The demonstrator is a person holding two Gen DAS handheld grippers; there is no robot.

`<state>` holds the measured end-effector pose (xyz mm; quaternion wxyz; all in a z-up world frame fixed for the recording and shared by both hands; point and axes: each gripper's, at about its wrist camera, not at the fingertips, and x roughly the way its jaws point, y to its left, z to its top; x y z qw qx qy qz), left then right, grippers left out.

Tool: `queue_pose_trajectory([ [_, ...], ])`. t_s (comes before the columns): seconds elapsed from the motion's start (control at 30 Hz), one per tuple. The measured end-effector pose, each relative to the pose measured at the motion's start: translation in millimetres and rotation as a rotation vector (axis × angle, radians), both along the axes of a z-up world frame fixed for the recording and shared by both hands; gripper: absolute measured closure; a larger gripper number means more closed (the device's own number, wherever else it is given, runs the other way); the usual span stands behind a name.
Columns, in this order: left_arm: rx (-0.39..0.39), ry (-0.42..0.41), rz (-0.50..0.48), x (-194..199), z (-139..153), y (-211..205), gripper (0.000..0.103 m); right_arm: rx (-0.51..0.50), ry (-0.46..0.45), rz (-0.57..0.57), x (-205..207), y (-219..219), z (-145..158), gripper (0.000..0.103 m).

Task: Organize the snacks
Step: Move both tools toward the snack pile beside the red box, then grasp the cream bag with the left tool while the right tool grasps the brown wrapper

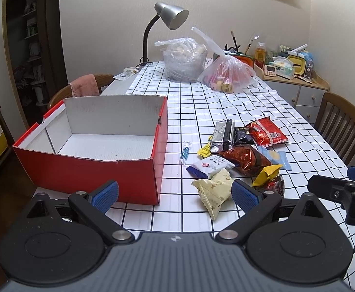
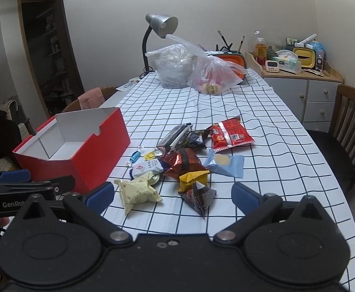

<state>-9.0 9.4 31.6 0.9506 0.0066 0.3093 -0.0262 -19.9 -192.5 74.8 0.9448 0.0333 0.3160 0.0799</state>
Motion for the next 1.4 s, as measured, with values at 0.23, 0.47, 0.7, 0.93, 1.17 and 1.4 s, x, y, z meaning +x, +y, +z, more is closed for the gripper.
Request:
queue_pose_trajectory([
  [0.23, -0.014, -0.009, -0.014, -2, 1, 0, 0.003, 0.009, -0.009, 0.022, -1, 3, 2, 0.001],
  [0.47, -0.024, -0.018, -0.022, -4, 2, 0, 0.003, 0.010, -0.009, 0.025, -1, 4, 2, 0.001],
  [0.7, -0.031, -0.018, -0.030, -4, 1, -1, 0.003, 0.006, -0.014, 0.016, -1, 3, 4, 0.001],
  [0.93, -0.031, -0.013, -0.037, -2, 0, -1, 0.003, -0.003, -0.004, 0.018, 4, 0, 1, 0.001],
  [1.17, -0.065, 0.057, -0.025, 32, -6, 11, 0.003, -0.018, 0.058, -0.048, 33, -26, -18, 0.002],
  [1.4, -0.010, 0.110, -0.083, 57, -26, -13, 0.003, -0.035, 0.160, -0.064, 63, -42, -51, 0.006],
])
